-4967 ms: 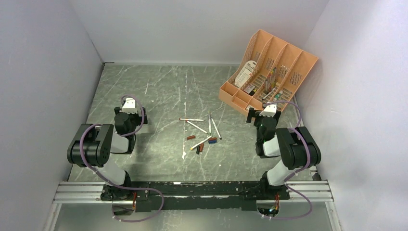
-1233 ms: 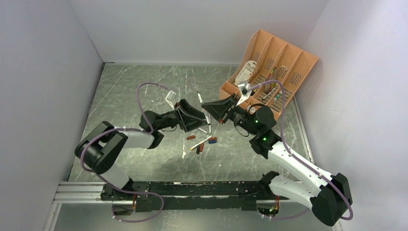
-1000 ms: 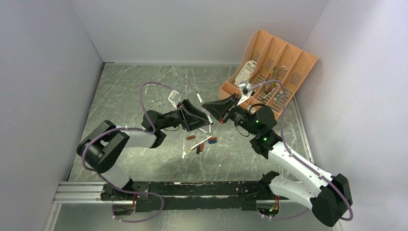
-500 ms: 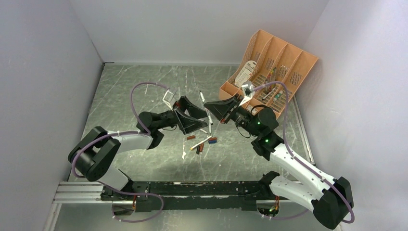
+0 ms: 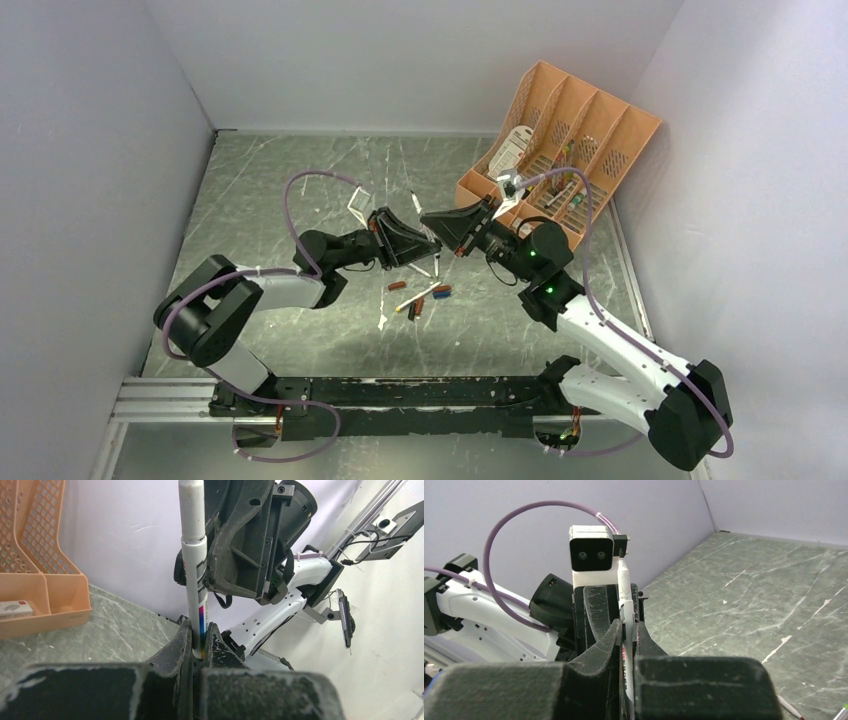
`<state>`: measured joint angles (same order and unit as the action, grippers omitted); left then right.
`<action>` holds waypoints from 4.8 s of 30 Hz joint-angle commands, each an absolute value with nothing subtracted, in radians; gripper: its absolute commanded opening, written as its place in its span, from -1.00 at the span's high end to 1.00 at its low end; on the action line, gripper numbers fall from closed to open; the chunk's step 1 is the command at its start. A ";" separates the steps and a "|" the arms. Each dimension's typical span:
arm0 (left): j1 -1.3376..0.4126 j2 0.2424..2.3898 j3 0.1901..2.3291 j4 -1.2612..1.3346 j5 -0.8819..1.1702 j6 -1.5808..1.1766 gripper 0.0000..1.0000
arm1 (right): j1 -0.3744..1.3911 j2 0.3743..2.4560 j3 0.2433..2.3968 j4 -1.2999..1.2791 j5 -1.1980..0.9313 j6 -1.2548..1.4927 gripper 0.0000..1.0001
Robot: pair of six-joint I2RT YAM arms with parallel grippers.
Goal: Insert the pens into the pen caps
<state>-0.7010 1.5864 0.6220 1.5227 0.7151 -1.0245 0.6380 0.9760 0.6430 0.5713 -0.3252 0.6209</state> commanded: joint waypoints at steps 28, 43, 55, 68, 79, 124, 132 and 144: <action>-0.710 1.381 0.719 0.906 0.723 -0.421 -0.37 | 0.645 0.933 0.684 0.457 -0.246 0.555 1.00; -0.709 1.441 0.701 1.225 0.739 -0.592 0.16 | 0.646 0.961 0.641 0.558 -0.322 0.669 1.00; -0.659 1.370 0.636 0.935 0.571 -0.418 0.86 | 0.643 0.896 0.641 0.412 -0.106 0.662 -0.50; -0.505 1.081 0.491 0.609 0.233 -0.340 0.86 | 0.676 1.167 0.714 -0.145 0.067 0.596 0.52; -0.508 0.959 0.494 0.403 0.150 -0.376 0.86 | 0.924 1.438 0.784 -0.335 0.348 0.688 0.32; -0.508 0.951 0.462 0.397 0.145 -0.376 0.83 | 0.997 1.664 0.870 -0.242 0.275 0.704 0.26; -0.507 0.958 0.465 0.400 0.150 -0.376 0.86 | 0.998 1.637 0.849 -0.227 0.280 0.711 1.00; -0.520 1.185 0.369 1.018 0.612 -0.741 0.86 | 0.995 1.056 0.604 0.232 0.421 0.608 1.00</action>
